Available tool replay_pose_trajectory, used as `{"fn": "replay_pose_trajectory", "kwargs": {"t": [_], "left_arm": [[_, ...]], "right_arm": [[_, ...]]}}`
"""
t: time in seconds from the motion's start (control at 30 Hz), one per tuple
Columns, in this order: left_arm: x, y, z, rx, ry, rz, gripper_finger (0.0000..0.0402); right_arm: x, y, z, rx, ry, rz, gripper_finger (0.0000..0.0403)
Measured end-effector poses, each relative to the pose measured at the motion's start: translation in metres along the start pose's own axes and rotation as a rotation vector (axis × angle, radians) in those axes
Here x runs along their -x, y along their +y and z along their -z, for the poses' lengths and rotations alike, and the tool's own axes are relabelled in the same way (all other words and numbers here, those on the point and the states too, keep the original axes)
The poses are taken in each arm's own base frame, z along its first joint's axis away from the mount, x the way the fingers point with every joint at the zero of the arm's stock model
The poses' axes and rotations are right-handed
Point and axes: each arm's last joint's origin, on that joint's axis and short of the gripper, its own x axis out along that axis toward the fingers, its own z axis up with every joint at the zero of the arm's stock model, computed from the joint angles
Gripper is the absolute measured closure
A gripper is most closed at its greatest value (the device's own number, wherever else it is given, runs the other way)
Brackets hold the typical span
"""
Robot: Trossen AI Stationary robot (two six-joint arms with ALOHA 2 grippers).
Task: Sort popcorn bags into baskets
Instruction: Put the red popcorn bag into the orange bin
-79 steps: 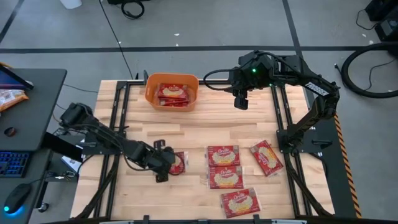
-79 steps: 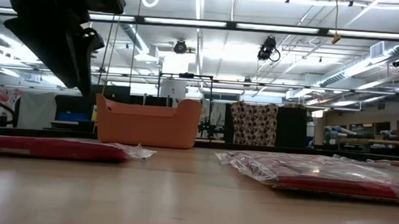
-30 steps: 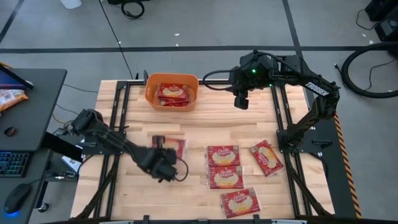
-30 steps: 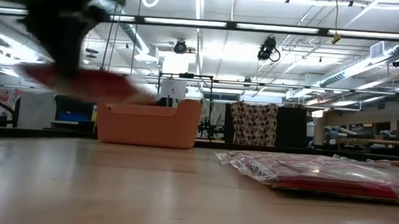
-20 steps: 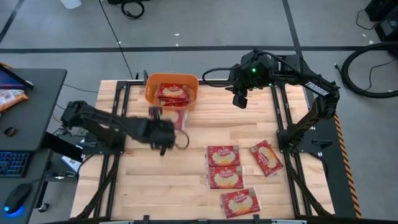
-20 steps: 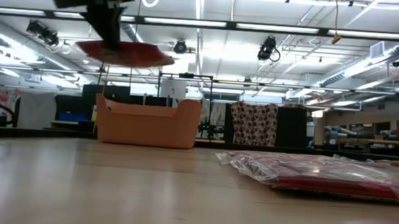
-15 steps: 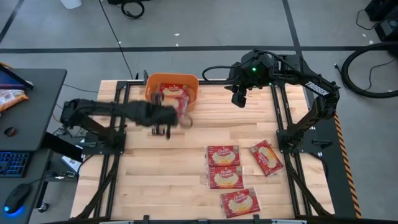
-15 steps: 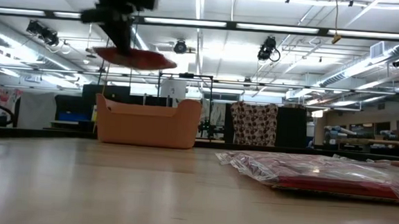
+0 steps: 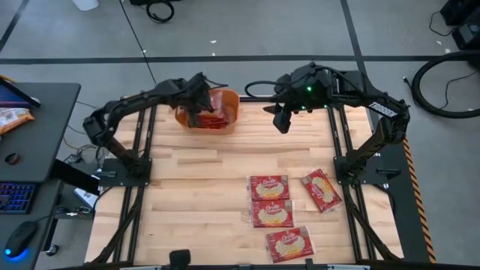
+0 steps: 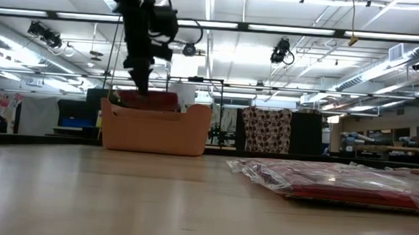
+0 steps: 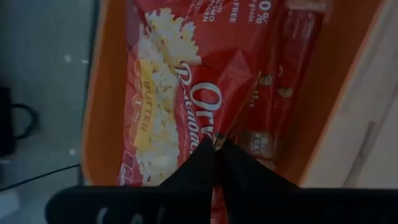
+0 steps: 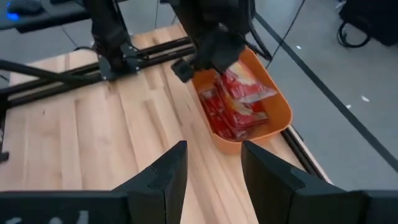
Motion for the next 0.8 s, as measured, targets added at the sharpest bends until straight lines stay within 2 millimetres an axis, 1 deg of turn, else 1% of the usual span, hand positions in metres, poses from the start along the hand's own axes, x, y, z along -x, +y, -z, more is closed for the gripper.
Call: {"fn": "replay_pose_trajectory", "kwargs": {"t": [0.07, 0.13, 0.23, 0.3, 0.43, 0.5, 0.6, 0.7, 0.8], "left_arm": [[-0.012, 0.003, 0.0, -0.017, 0.01, 0.039, 0.0379], [-0.023, 0.004, -0.004, -0.033, 0.014, 0.039, 0.0378], [-0.033, 0.003, -0.011, -0.049, -0.012, 0.026, 0.037], [-0.036, 0.002, -0.014, -0.052, -0.024, 0.022, 0.0353], [-0.036, 0.002, -0.015, -0.069, -0.029, 0.025, 0.0301], [-0.034, 0.001, -0.013, -0.079, -0.013, 0.033, 0.0275], [-0.022, 0.003, -0.013, -0.072, -0.008, 0.057, 0.0246], [-0.006, 0.003, -0.015, 0.065, -0.06, 0.12, 0.0235], [0.011, -0.003, -0.013, 0.19, -0.136, 0.3, 0.0234]], "right_arm": [[0.001, 0.004, 0.001, -0.022, -0.005, 0.013, 0.0248], [0.001, 0.006, 0.001, -0.042, -0.01, 0.028, 0.0248], [0.002, 0.009, 0.002, -0.079, -0.015, 0.038, 0.0248], [0.002, 0.011, 0.002, -0.115, -0.015, 0.034, 0.0248], [0.002, 0.011, 0.002, -0.188, -0.015, 0.034, 0.0249], [-0.002, 0.012, 0.002, -0.212, -0.008, 0.036, 0.025], [-0.011, 0.015, 0.003, -0.231, 0.023, 0.025, 0.025], [-0.029, 0.022, 0.005, -0.223, 0.088, -0.006, 0.025], [-0.054, 0.032, 0.01, -0.2, 0.184, -0.037, 0.025]]}}
